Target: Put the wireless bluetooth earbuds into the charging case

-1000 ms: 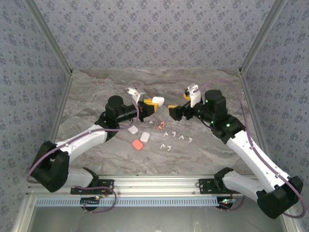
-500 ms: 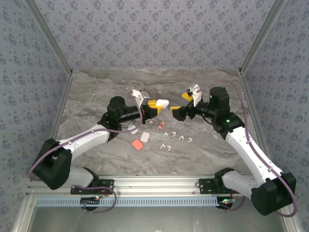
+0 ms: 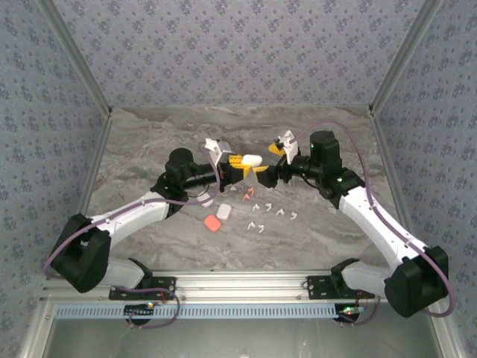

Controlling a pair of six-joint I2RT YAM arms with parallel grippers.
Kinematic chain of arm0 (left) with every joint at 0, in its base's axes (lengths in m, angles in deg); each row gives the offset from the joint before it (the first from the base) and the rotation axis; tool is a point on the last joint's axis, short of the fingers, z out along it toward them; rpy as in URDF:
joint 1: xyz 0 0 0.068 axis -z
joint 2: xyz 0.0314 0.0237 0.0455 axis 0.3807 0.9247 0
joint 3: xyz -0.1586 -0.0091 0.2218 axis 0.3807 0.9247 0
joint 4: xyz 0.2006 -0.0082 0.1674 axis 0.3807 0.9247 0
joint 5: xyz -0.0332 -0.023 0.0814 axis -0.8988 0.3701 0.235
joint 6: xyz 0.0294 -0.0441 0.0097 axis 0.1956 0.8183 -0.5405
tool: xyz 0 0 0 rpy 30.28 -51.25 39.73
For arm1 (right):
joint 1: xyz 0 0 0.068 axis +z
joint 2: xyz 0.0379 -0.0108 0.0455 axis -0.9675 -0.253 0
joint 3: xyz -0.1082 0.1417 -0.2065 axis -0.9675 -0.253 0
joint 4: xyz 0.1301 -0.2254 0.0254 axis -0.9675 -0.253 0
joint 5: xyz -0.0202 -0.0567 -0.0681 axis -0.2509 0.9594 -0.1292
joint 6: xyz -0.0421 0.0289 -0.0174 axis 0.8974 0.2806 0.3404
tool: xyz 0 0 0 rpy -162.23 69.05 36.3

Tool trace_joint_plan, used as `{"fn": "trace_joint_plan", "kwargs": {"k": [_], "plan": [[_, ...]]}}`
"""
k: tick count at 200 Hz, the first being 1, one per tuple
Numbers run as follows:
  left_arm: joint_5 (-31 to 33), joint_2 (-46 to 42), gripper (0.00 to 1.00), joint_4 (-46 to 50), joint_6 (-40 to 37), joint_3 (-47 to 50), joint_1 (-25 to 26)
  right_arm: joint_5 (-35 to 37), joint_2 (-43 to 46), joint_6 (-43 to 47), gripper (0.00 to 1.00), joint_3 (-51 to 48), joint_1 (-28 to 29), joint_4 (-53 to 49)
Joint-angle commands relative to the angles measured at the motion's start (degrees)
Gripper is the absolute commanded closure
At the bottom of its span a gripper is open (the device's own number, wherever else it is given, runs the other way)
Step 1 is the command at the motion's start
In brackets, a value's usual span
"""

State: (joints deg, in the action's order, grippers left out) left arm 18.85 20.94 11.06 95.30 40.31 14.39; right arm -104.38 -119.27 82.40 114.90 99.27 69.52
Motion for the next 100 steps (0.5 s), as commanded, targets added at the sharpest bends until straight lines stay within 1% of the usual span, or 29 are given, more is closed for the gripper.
{"fn": "trace_joint_plan", "kwargs": {"k": [1,24,55,100], "plan": [[-2.1,-0.7,1.00,-0.8,-0.9,-2.7,0.3,1.4,-0.6,0.8,0.02,3.4,-0.3,0.4],[-2.3,-0.9,1.00,0.0,-1.6,-2.8,0.3,1.6,-0.9,1.1,0.04,3.8,-0.7,0.0],[-2.9,-1.1,1.00,1.7,-2.8,-3.4,0.3,1.3,-1.9,1.2,0.05,4.9,-1.5,-0.7],[-2.7,-0.9,1.00,1.8,-3.7,-3.4,0.3,0.9,-4.7,1.5,0.07,9.0,-2.5,-2.9]]}}
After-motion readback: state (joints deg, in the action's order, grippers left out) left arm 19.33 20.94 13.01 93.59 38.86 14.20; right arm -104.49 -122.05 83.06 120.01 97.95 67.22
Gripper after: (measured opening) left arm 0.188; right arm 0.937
